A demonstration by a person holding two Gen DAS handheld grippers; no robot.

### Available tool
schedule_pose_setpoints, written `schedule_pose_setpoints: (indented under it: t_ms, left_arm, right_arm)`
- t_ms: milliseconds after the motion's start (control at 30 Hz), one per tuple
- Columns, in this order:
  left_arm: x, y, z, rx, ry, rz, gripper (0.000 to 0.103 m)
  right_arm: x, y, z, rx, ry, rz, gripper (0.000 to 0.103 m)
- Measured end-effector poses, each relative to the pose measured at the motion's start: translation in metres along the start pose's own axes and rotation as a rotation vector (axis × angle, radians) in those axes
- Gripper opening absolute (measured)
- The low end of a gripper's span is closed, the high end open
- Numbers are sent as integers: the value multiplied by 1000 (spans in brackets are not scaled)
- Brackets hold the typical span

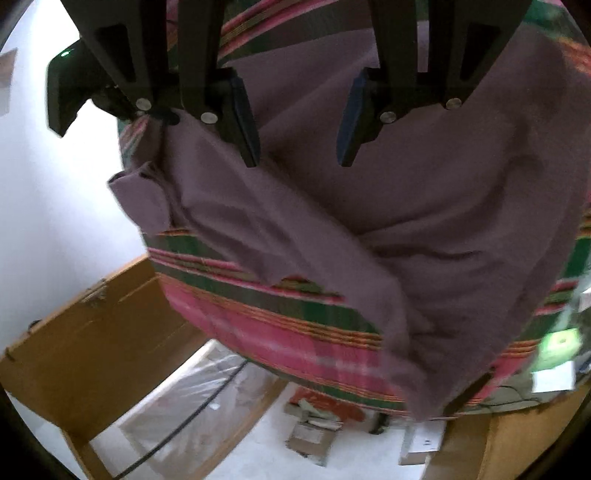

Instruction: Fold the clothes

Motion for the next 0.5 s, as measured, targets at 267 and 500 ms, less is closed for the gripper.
schedule_pose_setpoints:
  t_ms: [267,500]
  left_arm:
    - [-10,-16,23,-56,11,-127,43]
    - [-24,-22,36,-92,9,-234,43]
  right_arm:
    - [2,5,4,6,56,-9,34]
    - [-1,11,10,-11,80,-46,34]
Point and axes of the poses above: each gripper's, at about its wrist camera, not at the fingertips, and z roughly the way its jaws point, x to its right, y to its underside, the point moved 1 cm from there along z, roughly the way its jaws point, and after that the axes turned 5 degrees about -z, right-handed, at the moved point
